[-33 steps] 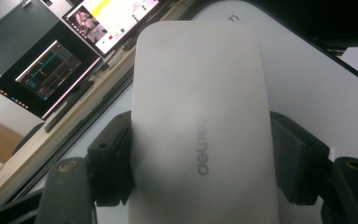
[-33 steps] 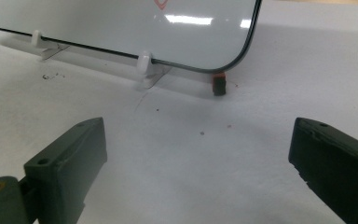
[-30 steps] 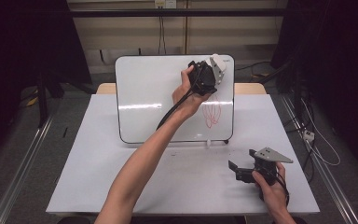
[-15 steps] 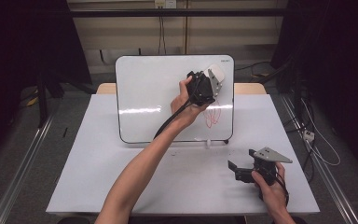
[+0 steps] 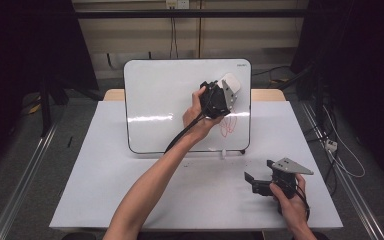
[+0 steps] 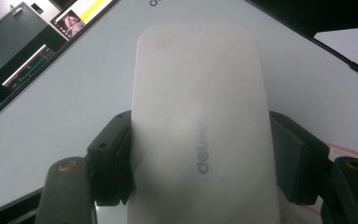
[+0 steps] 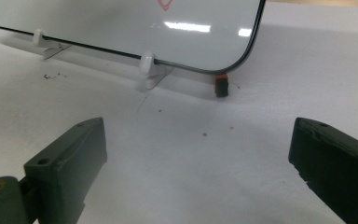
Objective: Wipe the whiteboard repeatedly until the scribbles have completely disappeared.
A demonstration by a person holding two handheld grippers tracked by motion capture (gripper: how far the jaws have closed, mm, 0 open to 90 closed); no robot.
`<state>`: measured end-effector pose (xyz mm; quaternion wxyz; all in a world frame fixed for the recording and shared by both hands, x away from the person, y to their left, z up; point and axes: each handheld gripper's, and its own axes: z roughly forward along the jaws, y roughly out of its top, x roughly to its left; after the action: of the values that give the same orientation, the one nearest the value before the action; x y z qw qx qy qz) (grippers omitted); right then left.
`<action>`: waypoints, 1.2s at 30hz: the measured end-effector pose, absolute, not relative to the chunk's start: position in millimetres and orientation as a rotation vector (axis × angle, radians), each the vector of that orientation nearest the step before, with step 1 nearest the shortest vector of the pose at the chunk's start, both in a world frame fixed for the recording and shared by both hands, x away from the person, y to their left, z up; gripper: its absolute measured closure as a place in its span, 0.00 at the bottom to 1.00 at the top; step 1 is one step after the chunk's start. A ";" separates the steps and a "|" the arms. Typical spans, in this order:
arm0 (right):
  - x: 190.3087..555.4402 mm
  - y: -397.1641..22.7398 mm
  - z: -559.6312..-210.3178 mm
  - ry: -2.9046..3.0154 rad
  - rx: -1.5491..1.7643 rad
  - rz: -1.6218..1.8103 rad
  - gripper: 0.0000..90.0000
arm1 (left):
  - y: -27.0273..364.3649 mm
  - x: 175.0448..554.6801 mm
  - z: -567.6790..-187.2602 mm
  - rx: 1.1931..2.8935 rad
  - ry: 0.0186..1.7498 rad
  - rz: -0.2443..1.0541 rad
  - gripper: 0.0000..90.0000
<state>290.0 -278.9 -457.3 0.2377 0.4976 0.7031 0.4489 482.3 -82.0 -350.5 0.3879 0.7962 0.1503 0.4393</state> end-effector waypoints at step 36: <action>290.8 -277.5 -457.4 1.932 1.360 1.227 0.05 | -79.6 458.1 -379.9 2.023 0.339 1.112 0.35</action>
<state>290.8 -277.5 -457.4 0.2375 0.4964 0.7049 0.4476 458.1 -79.6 -379.9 0.3934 0.7972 0.1336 0.4381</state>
